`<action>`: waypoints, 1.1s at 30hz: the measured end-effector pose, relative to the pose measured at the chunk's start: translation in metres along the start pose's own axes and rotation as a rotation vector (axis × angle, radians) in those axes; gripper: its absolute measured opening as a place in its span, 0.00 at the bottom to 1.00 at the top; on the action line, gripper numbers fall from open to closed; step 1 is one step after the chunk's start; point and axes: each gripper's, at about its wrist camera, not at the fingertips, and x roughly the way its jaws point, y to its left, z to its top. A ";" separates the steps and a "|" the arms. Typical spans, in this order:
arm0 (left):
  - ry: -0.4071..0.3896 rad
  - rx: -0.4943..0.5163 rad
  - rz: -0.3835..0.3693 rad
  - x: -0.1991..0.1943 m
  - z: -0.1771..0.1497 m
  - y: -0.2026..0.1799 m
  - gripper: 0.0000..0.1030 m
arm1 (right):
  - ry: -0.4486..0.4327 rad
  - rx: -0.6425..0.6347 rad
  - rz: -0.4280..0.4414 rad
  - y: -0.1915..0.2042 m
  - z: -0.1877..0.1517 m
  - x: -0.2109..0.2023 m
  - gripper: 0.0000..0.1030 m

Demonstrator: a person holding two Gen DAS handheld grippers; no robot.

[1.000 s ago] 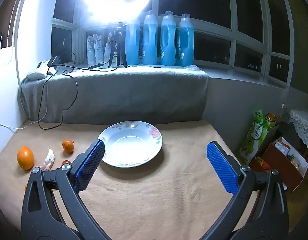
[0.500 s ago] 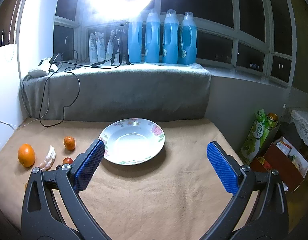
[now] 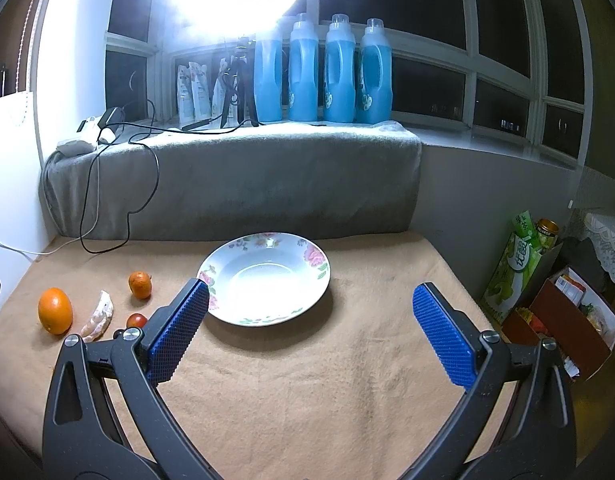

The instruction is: Organize fruits

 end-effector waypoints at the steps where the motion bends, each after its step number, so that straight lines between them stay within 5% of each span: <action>1: -0.001 0.000 -0.001 0.000 0.000 0.000 0.99 | 0.000 0.000 0.000 0.000 0.000 0.000 1.00; 33: -0.011 0.003 -0.003 0.001 0.000 -0.003 0.99 | -0.001 -0.002 0.001 0.003 -0.001 0.001 1.00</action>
